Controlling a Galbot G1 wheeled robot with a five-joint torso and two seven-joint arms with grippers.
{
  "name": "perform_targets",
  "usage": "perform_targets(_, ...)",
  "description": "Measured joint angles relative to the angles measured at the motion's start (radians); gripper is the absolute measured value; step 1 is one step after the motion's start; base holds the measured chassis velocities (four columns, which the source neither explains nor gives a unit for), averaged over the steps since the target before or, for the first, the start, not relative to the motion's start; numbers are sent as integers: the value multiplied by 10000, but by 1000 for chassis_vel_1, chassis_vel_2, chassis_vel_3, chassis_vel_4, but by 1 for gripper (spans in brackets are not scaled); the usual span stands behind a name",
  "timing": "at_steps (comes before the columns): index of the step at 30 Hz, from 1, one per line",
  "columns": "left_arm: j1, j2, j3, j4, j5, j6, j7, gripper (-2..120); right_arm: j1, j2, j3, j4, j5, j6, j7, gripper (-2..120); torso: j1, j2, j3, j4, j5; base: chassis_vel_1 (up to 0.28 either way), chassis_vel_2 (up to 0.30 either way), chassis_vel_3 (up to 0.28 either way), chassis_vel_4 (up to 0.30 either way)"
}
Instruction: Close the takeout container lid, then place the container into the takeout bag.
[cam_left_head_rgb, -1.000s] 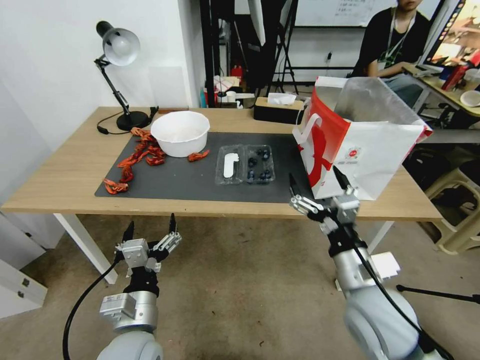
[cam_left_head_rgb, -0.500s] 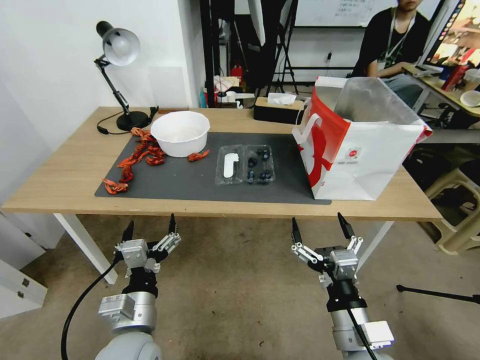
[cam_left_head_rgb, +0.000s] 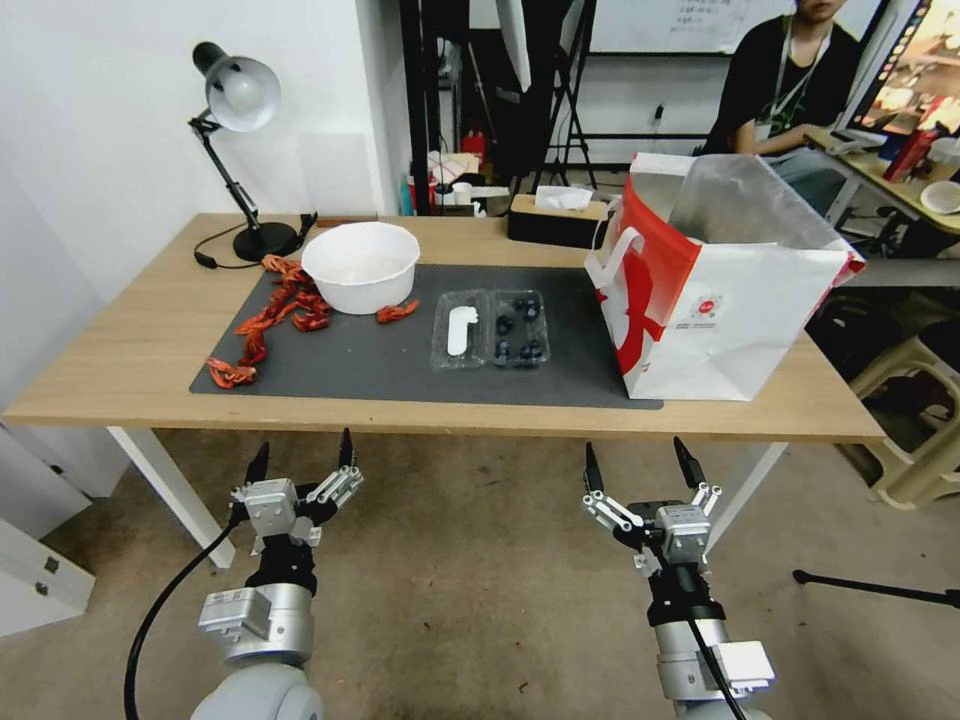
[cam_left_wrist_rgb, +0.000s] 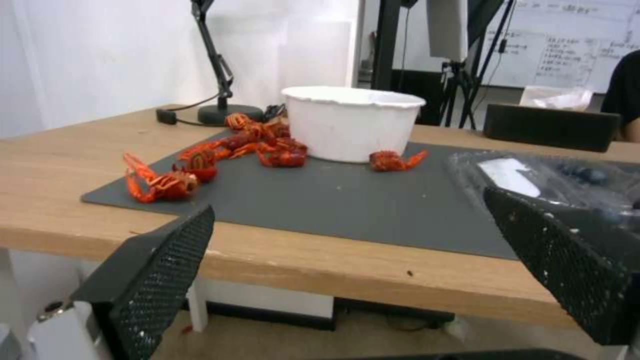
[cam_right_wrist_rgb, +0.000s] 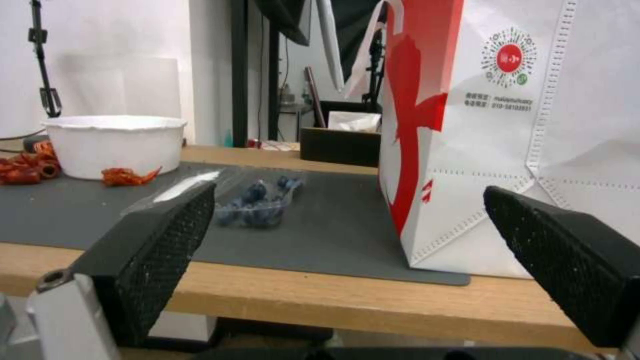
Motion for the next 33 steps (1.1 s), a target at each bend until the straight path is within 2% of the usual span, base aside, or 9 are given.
perform_targets(6,-189,382,276,135,-644,-305,112,100,-18,4,54,-1,5,6,2,100,0,0,0,0,0,0,0,0,0)
perform_targets(12,-759,1211,610,222,-2147,-370,193,100,-28,109,76,-35,5,14,17,100,-1,0,0,-2,-1,0,0,0,0)
perform_targets(20,-1560,2293,1136,116,-4903,497,15,100,135,119,3,-147,-6,-80,11,100,0,0,1,2,-1,0,0,0,0)
perform_targets(23,-2291,2763,1523,-47,-6712,1265,-654,100,122,161,59,-121,16,-113,11,100,0,0,1,-3,0,0,0,0,0)
perform_targets(24,-2291,2763,1523,-47,-6712,1265,-654,100,122,161,59,-121,16,-113,11,100,0,0,1,-3,0,0,0,0,0)
perform_targets(27,-2780,3003,1670,-290,-8506,1922,-1582,100,268,134,5,-161,95,-200,-14,100,0,0,0,-3,0,0,0,0,0)
perform_targets(28,-2780,3003,1670,-290,-8506,1922,-1582,100,268,134,5,-161,95,-200,-14,100,0,0,0,-3,0,0,0,0,0)
perform_targets(31,-3355,3082,1757,-454,-10637,2395,-2483,100,461,92,-52,-284,157,-273,-39,100,0,-1,1,3,1,0,0,0,0)
perform_targets(33,-3639,3092,1822,-450,-11375,2545,-2806,100,464,108,-48,-298,159,-281,-39,100,0,0,1,0,1,0,0,0,0)
